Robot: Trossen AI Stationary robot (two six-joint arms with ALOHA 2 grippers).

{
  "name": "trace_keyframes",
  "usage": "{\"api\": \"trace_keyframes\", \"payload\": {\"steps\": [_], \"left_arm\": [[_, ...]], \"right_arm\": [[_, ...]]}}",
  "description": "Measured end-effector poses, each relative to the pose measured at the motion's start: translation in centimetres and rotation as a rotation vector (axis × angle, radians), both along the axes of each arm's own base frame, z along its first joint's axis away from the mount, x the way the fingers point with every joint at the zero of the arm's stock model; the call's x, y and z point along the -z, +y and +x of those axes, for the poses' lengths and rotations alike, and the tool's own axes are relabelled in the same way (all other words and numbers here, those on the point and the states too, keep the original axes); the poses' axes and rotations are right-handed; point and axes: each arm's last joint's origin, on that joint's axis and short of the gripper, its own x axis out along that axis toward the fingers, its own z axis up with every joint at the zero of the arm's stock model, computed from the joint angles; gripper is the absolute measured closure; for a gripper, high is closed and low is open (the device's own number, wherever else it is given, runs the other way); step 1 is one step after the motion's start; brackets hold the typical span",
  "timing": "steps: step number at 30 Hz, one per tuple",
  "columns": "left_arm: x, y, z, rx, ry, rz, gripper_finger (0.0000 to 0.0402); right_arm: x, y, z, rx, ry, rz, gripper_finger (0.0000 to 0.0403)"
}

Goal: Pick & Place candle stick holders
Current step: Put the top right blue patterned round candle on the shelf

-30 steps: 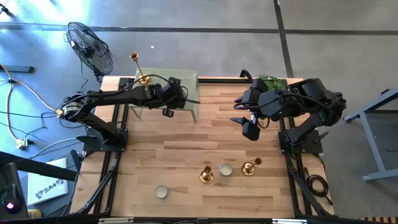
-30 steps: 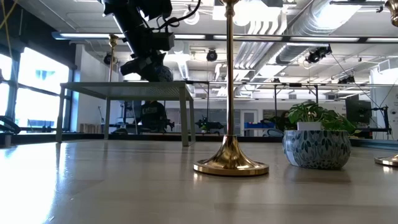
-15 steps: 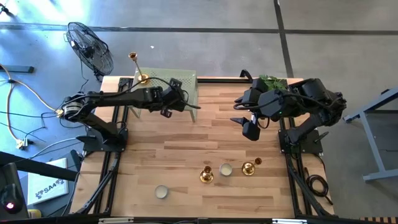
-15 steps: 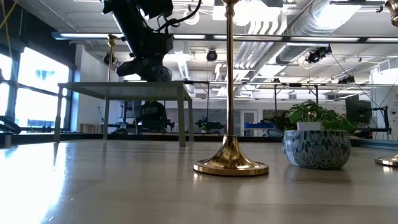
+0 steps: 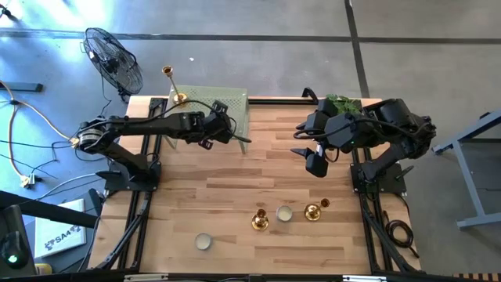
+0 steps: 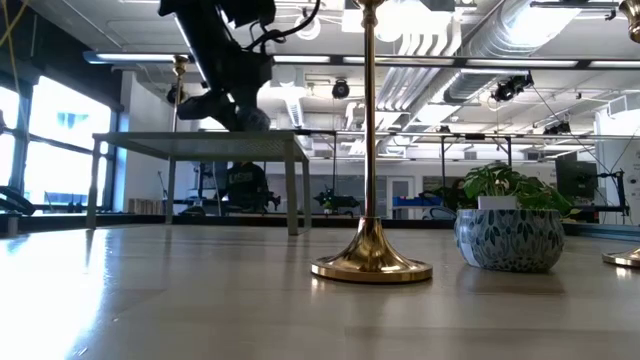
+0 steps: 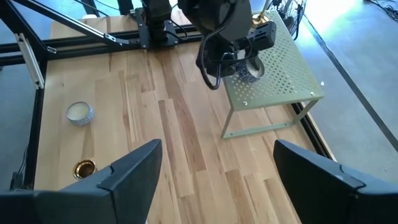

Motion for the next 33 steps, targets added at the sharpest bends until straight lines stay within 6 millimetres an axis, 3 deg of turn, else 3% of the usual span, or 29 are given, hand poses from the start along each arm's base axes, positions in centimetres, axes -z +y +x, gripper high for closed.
{"api": "trace_keyframes", "payload": {"steps": [6, 11, 19, 33], "left_arm": [[-0.2, 0.0, 0.1, -0.065, -0.065, -0.005, 0.0145], [-0.2, 0.1, 0.0, -0.126, -0.1, 0.007, 0.0109], [-0.1, -1.0, 0.0, -0.14, -0.09, 0.021, 0.0101], [-0.1, -1.0, -0.3, -0.147, -0.022, 0.093, 0.0101]], "right_arm": [[0.0, 0.0, 0.0, 0.0, 0.001, 0.0, 0.01], [0.0, 0.0, 0.0, 0.0, 0.001, 0.0, 0.01], [0.0, 0.0, 0.0, -0.001, 0.001, 0.0, 0.01], [0.0, 0.0, 0.0, 0.0, 0.001, 0.0, 0.01]]}}
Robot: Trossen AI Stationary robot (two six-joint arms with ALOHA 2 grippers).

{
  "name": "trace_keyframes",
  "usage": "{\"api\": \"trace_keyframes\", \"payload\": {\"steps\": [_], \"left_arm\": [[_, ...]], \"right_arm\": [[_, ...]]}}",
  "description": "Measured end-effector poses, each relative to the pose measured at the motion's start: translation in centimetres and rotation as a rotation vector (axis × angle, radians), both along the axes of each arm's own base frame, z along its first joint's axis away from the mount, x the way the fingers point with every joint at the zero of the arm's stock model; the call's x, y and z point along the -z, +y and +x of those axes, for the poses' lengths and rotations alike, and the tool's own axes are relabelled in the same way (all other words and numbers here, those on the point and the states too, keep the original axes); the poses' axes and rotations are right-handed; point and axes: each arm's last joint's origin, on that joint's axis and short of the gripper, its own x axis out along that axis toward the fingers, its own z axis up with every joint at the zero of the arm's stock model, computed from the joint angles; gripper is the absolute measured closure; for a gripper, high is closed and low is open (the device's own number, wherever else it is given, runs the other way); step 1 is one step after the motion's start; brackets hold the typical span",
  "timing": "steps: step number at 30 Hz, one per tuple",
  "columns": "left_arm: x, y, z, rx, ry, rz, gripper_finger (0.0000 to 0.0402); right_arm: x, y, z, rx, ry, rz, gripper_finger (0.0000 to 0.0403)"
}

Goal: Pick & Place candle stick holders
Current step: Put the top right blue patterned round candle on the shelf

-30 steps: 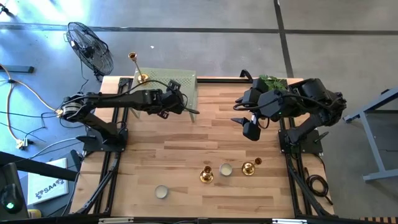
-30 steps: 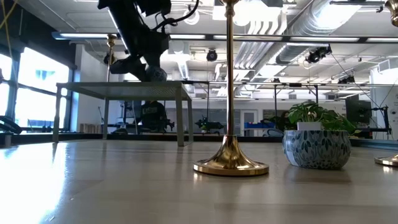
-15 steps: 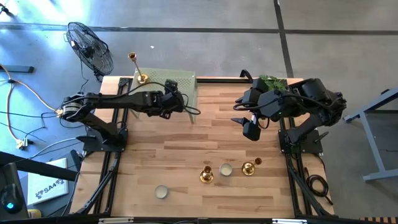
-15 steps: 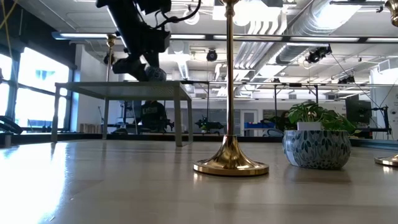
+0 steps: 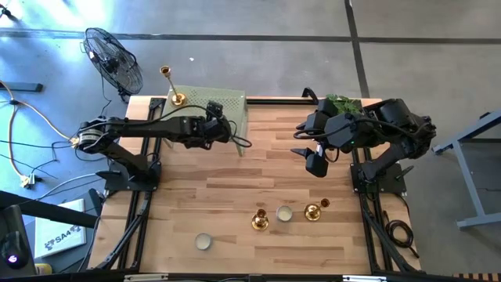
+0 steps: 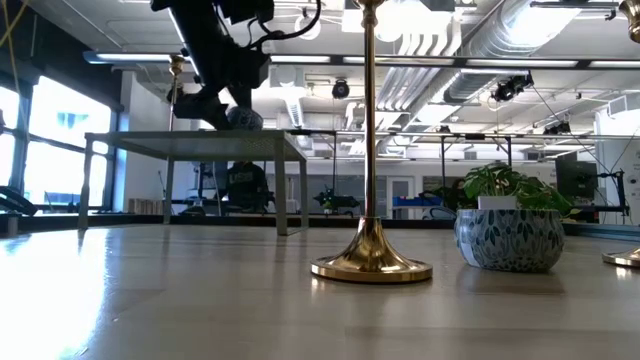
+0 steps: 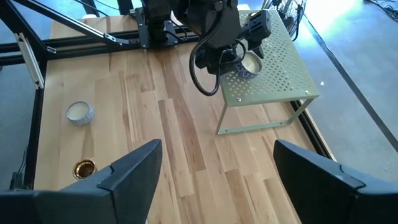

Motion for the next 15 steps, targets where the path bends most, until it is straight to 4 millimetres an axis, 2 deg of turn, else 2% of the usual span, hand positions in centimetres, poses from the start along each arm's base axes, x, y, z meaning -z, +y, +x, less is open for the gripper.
{"api": "trace_keyframes", "payload": {"steps": [4, 15], "left_arm": [[-0.3, -0.2, 0.0, 0.006, 0.026, 0.008, 0.0101], [-3.4, -0.3, -0.3, -0.016, 0.006, -0.032, 0.0101]], "right_arm": [[0.0, 0.0, 0.0, 0.001, 0.0, -0.001, 0.01], [0.0, 0.0, 0.0, 0.0, 0.0, 0.0, 0.01]]}}
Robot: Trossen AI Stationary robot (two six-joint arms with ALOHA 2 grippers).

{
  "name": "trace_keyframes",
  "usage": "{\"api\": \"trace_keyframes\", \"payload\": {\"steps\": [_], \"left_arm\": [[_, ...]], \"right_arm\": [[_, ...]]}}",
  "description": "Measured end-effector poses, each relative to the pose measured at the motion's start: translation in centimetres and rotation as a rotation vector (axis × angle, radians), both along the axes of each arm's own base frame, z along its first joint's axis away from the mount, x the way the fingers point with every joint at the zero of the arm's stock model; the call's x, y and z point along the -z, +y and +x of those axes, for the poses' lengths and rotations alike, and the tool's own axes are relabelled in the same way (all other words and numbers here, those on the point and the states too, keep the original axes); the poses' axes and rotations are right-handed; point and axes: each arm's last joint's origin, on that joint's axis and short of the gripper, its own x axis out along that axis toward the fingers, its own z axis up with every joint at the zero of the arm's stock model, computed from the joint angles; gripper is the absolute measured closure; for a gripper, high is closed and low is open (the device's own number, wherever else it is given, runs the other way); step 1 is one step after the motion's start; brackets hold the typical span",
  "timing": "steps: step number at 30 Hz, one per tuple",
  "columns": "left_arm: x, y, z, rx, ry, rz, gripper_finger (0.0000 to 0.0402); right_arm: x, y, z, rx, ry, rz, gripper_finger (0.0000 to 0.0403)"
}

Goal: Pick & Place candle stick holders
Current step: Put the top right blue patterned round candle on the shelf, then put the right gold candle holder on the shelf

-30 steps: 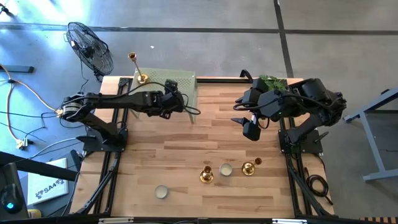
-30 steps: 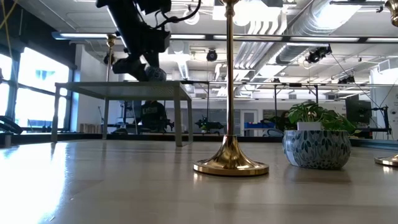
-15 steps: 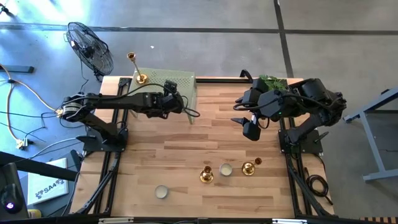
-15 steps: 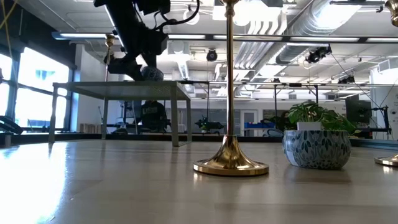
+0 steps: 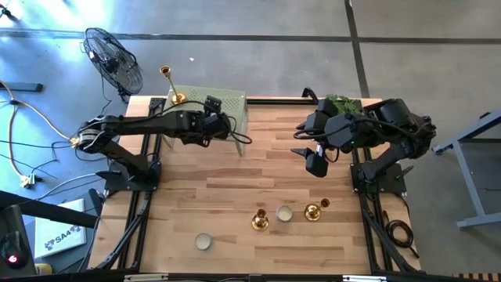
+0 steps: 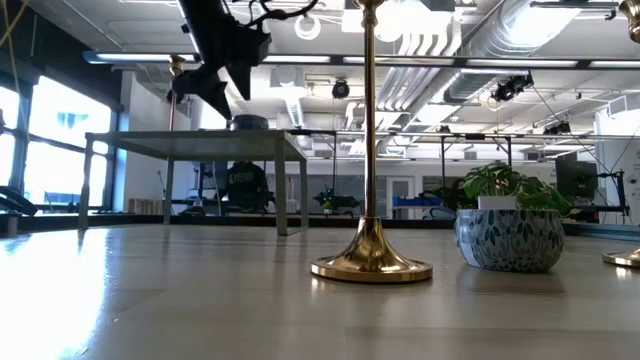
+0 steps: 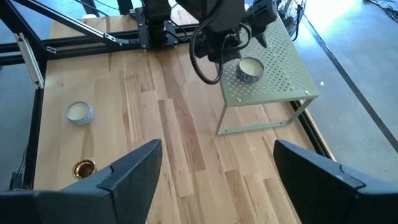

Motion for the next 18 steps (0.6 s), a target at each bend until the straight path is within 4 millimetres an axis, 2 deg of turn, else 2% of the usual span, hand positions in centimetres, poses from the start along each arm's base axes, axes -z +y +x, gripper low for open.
{"api": "trace_keyframes", "payload": {"steps": [12, 18], "left_arm": [[0.2, -0.1, -1.4, -0.118, 0.068, 0.026, 0.0101], [0.2, -0.9, -1.6, -0.106, 0.114, 0.065, 0.0101]], "right_arm": [[0.0, 0.0, 0.0, -0.016, 0.011, -0.019, 0.01], [0.0, 0.0, 0.0, -0.032, 0.016, -0.031, 0.01]]}}
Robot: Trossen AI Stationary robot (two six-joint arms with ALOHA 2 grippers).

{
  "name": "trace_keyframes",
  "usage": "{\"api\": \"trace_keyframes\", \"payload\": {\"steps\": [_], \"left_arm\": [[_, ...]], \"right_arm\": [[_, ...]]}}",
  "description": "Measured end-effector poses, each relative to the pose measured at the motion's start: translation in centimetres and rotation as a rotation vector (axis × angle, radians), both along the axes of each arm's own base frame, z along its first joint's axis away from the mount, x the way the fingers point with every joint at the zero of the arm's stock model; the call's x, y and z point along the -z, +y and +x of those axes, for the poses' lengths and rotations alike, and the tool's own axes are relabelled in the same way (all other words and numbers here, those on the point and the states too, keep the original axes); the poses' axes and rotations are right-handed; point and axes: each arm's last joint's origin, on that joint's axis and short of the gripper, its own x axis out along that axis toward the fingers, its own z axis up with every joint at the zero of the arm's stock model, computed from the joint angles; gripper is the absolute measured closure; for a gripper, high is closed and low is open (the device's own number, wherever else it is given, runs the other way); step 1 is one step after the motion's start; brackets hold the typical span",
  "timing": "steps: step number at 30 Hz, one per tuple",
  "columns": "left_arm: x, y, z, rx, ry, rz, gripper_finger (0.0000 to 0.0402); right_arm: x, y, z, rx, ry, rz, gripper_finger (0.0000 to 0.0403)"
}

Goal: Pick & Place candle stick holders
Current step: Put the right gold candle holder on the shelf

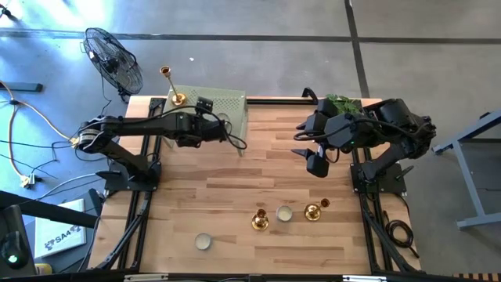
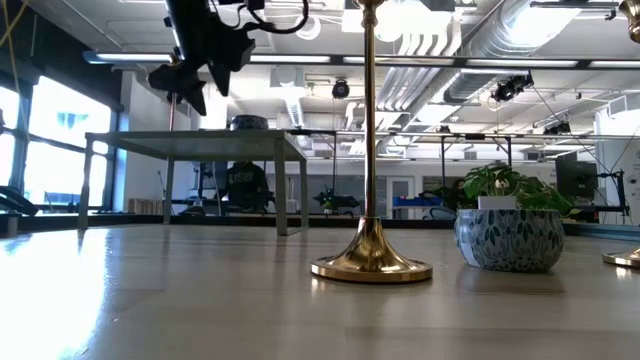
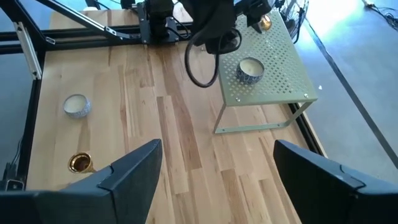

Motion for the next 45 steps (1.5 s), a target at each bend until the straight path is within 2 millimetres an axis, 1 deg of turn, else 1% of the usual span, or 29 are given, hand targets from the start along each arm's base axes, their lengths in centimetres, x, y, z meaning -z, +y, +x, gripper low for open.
{"api": "trace_keyframes", "payload": {"steps": [2, 4, 11, 18, 20, 23, 26, 30, 33, 35, 41, 43, 45], "left_arm": [[0.0, -0.2, 0.1, 0.011, -0.011, -0.016, 0.0101], [0.1, -0.3, 0.3, 0.029, -0.03, -0.069, 0.0101], [0.3, -0.7, 1.2, 0.126, -0.143, -0.319, 0.0101], [0.2, -1.4, 2.4, 0.268, -0.291, -0.596, 0.0101], [0.2, -1.8, 2.5, 0.257, -0.331, -0.676, 0.0101], [0.1, -2.4, 2.7, 0.186, -0.419, -0.81, 0.0101], [-0.7, -3.1, 2.8, 0.136, -0.483, -0.943, 0.0101], [-2.8, -3.6, 2.6, 0.186, -0.487, -1.111, 0.0101], [-4.4, -3.7, 2.2, 0.181, -0.481, -1.108, 0.0101], [-4.9, -3.9, 1.9, 0.159, -0.47, -1.063, 0.0101], [-5.8, -4.3, 1.9, 0.148, -0.498, -0.953, 0.0101], [-5.8, -4.2, 1.9, 0.145, -0.5, -0.947, 0.0101], [-5.7, -4.3, 1.8, 0.091, -0.512, -0.979, 0.0101]], "right_arm": [[0.0, 0.0, 0.0, -0.001, 0.0, 0.001, 0.01], [0.0, 0.0, 0.0, -0.004, 0.001, 0.004, 0.01], [0.0, 0.1, 0.0, -0.035, 0.009, 0.022, 0.01], [0.0, 0.1, 0.1, -0.054, 0.005, -0.003, 0.01], [-0.1, 0.2, 0.2, -0.066, -0.005, -0.012, 0.01], [-0.3, 0.2, 0.3, -0.096, -0.014, -0.035, 0.01], [-0.3, 0.2, 0.3, -0.12, -0.014, -0.055, 0.01], [-0.4, 0.3, 0.4, -0.121, -0.024, -0.054, 0.01], [-0.7, 0.3, 0.6, -0.126, -0.064, -0.056, 0.01], [-0.9, 0.3, 0.8, -0.124, -0.094, -0.054, 0.01], [-0.9, -0.3, 0.9, -0.084, -0.097, -0.044, 0.01], [-0.9, -0.3, 0.9, -0.082, -0.099, -0.044, 0.01], [-0.9, -0.3, 0.9, -0.091, -0.096, -0.053, 0.01]]}}
